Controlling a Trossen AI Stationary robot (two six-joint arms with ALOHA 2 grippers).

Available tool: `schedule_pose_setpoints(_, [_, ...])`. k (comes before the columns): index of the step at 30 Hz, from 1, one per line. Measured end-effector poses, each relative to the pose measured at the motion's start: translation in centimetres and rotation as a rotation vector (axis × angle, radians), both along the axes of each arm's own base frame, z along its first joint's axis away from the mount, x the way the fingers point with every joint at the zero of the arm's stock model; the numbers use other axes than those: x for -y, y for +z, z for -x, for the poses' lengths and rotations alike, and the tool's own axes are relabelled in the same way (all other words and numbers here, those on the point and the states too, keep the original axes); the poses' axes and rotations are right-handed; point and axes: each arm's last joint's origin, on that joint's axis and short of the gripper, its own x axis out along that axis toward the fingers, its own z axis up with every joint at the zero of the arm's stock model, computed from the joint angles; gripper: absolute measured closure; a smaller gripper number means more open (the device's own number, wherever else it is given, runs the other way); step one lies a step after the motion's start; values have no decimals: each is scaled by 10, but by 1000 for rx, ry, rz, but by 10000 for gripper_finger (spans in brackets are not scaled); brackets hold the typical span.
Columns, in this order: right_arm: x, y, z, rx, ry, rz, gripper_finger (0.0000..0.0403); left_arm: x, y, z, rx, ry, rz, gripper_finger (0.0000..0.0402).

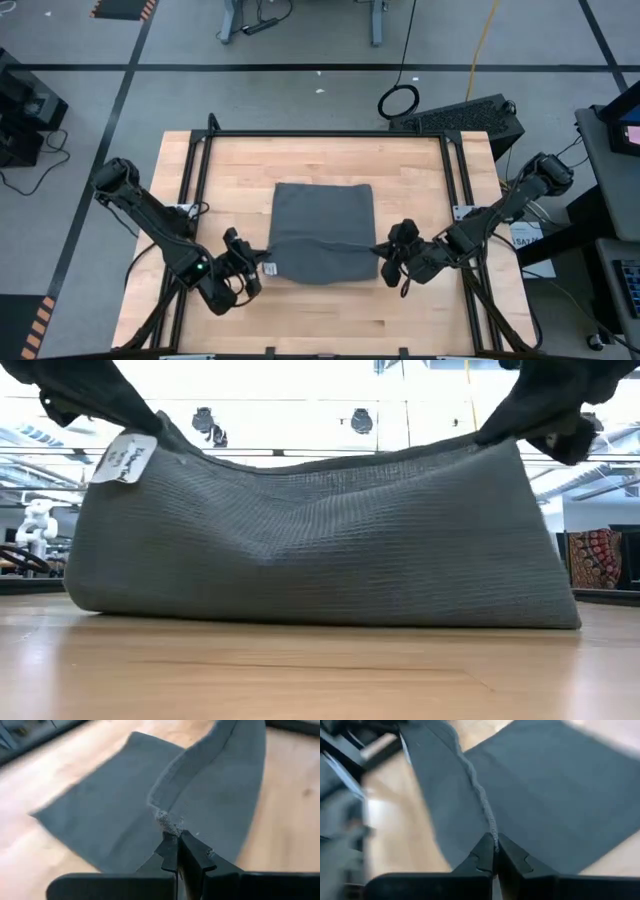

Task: Roll towel
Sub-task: Fold the gray towel on the center of table

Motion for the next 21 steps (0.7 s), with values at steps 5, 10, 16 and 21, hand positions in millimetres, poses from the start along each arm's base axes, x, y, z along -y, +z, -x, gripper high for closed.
schedule_pose_setpoints(5, [-2, 19, 0, 125, -16, -295, 402, 8, 14, -2, 129, 12, 209, 394])
schedule_pose_setpoints(10, [4, 47, 8, 191, 31, -374, 402, 10, 41, -1, 195, -63, 261, 394])
schedule_pose_setpoints(16, [35, 53, 22, 124, -17, -246, 402, -13, 48, -11, 207, 14, 147, 394])
schedule_pose_setpoints(21, [60, 56, 27, 85, -40, -117, 403, -32, 41, -24, 141, 77, 133, 394])
